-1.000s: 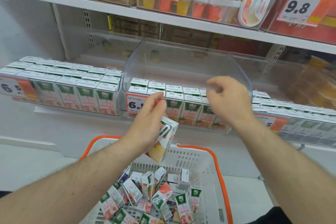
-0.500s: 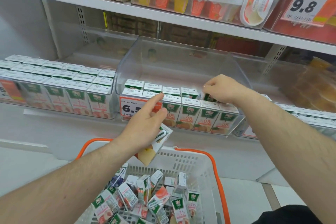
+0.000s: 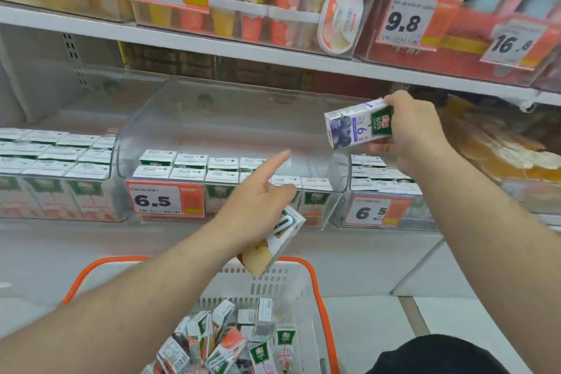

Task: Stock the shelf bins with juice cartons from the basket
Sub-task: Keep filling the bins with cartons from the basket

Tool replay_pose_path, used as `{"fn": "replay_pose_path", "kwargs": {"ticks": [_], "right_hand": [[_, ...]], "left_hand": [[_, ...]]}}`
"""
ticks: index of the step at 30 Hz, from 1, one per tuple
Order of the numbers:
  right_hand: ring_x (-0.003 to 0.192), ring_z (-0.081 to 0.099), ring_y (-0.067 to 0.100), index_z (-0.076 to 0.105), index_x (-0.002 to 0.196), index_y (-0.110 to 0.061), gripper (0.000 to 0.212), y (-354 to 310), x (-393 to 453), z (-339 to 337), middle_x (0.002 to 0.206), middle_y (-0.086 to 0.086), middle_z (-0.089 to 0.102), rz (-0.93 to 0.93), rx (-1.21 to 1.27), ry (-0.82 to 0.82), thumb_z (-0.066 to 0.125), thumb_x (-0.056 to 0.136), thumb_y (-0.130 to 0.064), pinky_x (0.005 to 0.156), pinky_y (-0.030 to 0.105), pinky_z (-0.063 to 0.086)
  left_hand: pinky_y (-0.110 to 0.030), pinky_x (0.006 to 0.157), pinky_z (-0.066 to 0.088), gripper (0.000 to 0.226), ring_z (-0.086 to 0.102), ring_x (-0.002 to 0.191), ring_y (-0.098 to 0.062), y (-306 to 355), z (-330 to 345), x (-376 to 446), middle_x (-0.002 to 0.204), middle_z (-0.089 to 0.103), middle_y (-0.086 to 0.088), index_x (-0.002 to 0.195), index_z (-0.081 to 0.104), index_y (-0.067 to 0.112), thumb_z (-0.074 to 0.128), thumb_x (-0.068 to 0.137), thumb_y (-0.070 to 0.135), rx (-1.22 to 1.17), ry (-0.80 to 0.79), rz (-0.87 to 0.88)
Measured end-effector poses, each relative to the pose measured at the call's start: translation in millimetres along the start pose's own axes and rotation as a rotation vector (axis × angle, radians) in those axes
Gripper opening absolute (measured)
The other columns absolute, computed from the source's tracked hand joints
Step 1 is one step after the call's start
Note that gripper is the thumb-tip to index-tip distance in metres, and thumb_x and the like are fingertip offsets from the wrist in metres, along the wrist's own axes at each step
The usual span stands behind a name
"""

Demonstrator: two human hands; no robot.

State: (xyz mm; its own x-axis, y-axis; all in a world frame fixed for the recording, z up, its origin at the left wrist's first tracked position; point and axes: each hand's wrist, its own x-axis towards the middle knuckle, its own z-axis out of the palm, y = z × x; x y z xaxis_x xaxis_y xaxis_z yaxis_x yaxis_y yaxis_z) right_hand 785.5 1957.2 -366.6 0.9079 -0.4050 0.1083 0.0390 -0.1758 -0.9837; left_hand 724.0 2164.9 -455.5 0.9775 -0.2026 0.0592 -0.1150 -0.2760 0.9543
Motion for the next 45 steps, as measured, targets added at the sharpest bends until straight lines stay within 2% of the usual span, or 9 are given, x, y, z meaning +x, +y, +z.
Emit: {"fn": "replay_pose_path", "kwargs": {"ticks": [5, 11, 20, 23, 29, 33, 37, 40, 45], "right_hand": [[0.068, 0.071, 0.025, 0.060, 0.068, -0.015, 0.028, 14.9, 39.1, -49.1, 0.082, 0.013, 0.071, -0.054, -0.115, 0.228, 0.046, 0.088, -0.028, 0.061, 0.043, 0.059], [0.097, 0.056, 0.036, 0.066, 0.093, -0.008, 0.033, 47.4, 75.2, -83.4, 0.105, 0.020, 0.066, -0.288, -0.793, 0.147, 0.038, 0.098, -0.023, 0.077, 0.036, 0.041], [0.079, 0.057, 0.024, 0.074, 0.096, -0.012, 0.033, 72.8, 90.2, -72.7, 0.102, 0.010, 0.067, -0.024, -0.994, -0.276, 0.043, 0.093, -0.021, 0.069, 0.033, 0.048], [0.112, 0.057, 0.034, 0.073, 0.100, -0.007, 0.032, 75.0, 88.5, -63.1, 0.122, 0.012, 0.064, 0.014, -1.042, -0.352, 0.046, 0.093, -0.022, 0.097, 0.043, 0.048], [0.142, 0.033, 0.031, 0.040, 0.147, -0.013, 0.090, 71.3, 75.1, -55.6, 0.156, 0.009, 0.034, 0.151, -1.067, -0.378, 0.010, 0.091, -0.076, 0.114, 0.042, 0.024], [0.149, 0.016, 0.028, 0.040, 0.148, -0.021, 0.101, 66.8, 70.1, -47.3, 0.157, 0.008, 0.032, 0.129, -1.298, -0.348, -0.011, 0.083, -0.079, 0.120, 0.052, -0.006], [0.095, 0.058, 0.032, 0.053, 0.063, -0.020, 0.065, 59.7, 42.0, -34.8, 0.075, 0.004, 0.060, -0.376, -1.008, 0.064, 0.013, 0.100, -0.055, 0.099, 0.048, 0.035], [0.067, 0.040, 0.016, 0.034, 0.054, -0.018, 0.046, 44.0, -3.9, -16.3, 0.056, -0.004, 0.038, -0.670, -0.573, 0.222, 0.041, 0.096, -0.034, 0.065, 0.034, 0.030], [0.062, 0.054, 0.018, 0.065, 0.070, -0.012, 0.025, 16.5, -81.6, 39.8, 0.072, 0.012, 0.062, -0.066, -0.361, -0.476, 0.068, 0.075, -0.037, 0.058, 0.031, 0.040]], "left_hand": [[-0.020, 0.048, 0.033, 0.057, 0.044, 0.044, -0.007, 19.9, 56.1, 28.8, 0.050, 0.053, 0.014, 0.141, 0.034, 0.056, 0.044, 0.093, 0.026, 0.130, -0.084, -0.020], [-0.030, 0.084, 0.047, 0.050, 0.060, 0.108, -0.026, 22.2, 91.2, 37.3, 0.141, 0.054, 0.007, 0.137, 0.043, 0.054, 0.038, 0.093, 0.031, 0.487, -0.120, -0.032], [-0.020, 0.044, 0.033, 0.046, 0.056, 0.079, -0.004, 24.0, 91.7, 33.0, 0.118, 0.069, 0.005, 0.133, 0.051, 0.051, 0.038, 0.096, 0.026, 0.360, -0.125, -0.100], [-0.018, 0.042, 0.032, 0.045, 0.059, 0.060, -0.007, 24.6, 91.3, 32.4, 0.117, 0.069, 0.007, 0.132, 0.052, 0.050, 0.038, 0.097, 0.026, 0.311, -0.122, -0.108], [-0.037, 0.089, 0.050, 0.040, 0.052, 0.118, -0.035, 26.9, 87.3, 25.2, 0.132, 0.058, -0.008, 0.136, 0.053, 0.039, 0.039, 0.100, 0.027, 0.165, -0.136, -0.100], [-0.027, 0.100, 0.040, 0.040, 0.050, 0.119, -0.008, 27.0, 75.0, 8.2, 0.140, 0.052, 0.011, 0.140, 0.049, 0.033, 0.036, 0.103, 0.033, -0.003, -0.047, -0.046], [-0.007, 0.079, 0.043, 0.033, 0.056, 0.096, 0.006, 26.5, 53.2, -6.8, 0.114, 0.055, 0.021, 0.125, 0.056, 0.034, 0.030, 0.103, 0.036, -0.245, 0.102, -0.108], [-0.039, 0.093, 0.052, 0.037, 0.058, 0.108, -0.016, 20.9, 37.0, -17.4, 0.110, 0.053, 0.017, 0.113, 0.061, 0.041, 0.027, 0.101, 0.050, -0.397, 0.202, -0.219], [-0.039, 0.067, 0.058, 0.050, 0.069, 0.083, -0.028, 11.0, 17.7, -27.4, 0.098, 0.071, -0.010, 0.111, 0.065, 0.026, 0.028, 0.100, 0.058, -0.739, 0.271, -0.408]]}}
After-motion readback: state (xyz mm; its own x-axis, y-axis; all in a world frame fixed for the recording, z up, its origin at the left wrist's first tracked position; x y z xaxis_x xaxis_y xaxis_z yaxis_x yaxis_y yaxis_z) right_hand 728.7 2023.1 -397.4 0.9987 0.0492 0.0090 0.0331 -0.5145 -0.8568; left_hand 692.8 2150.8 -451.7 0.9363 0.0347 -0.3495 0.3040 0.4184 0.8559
